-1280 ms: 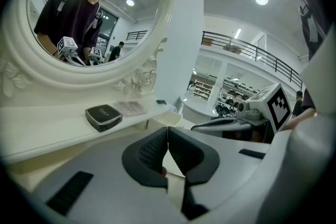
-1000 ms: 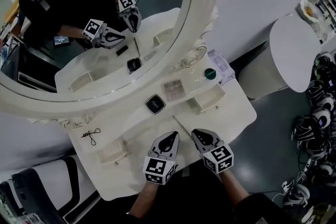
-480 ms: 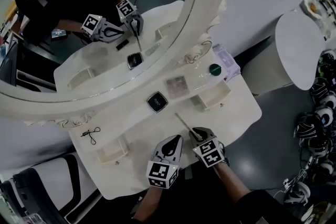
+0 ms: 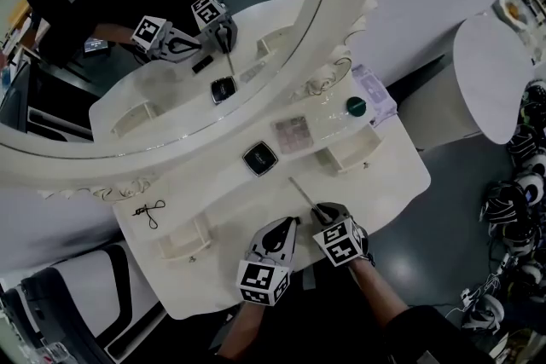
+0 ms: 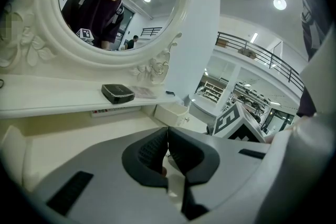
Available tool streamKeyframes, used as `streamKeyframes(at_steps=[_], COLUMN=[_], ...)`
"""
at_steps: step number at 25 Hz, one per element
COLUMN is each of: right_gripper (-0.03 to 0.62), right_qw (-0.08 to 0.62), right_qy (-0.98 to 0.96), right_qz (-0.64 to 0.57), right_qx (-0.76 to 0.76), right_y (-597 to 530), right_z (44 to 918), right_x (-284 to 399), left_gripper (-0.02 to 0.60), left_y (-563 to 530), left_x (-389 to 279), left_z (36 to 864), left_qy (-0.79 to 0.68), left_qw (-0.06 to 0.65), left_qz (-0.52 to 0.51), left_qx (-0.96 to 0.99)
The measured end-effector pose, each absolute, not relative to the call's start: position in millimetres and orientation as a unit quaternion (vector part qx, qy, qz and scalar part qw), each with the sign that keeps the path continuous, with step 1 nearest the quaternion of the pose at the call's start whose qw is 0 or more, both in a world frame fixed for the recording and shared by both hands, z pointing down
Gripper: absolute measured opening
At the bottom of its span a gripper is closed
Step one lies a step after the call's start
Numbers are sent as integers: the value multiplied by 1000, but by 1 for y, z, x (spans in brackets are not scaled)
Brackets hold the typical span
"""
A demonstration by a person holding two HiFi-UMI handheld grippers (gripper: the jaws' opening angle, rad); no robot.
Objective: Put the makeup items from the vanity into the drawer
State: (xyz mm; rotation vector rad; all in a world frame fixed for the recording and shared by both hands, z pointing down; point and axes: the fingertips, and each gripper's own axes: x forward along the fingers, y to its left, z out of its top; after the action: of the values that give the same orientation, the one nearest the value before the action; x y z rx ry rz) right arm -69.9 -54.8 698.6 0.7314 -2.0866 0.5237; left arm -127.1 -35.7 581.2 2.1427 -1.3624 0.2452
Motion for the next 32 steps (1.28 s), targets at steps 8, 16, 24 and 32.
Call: streamKeyframes(at_steps=[8, 16, 24, 32], right_gripper=[49, 44, 44, 44], right_qw=[415, 389, 326, 264], right_qy=[-837, -847, -869, -887], right_qz=[207, 212, 210, 214], right_qx=[291, 294, 307, 313], right_y=[-56, -59, -64, -70], right_z=[699, 687, 632, 593], right_x=[-70, -67, -62, -54], left_gripper=[15, 15, 15, 15], left_y=[-33, -35, -40, -46], left_x=[-125, -124, -118, -113], left_z=[583, 574, 556, 538], left_qy=[-510, -514, -518, -527], left_qw=[292, 286, 267, 246], left_qz=[96, 91, 86, 80], left_qx=[803, 804, 808, 809])
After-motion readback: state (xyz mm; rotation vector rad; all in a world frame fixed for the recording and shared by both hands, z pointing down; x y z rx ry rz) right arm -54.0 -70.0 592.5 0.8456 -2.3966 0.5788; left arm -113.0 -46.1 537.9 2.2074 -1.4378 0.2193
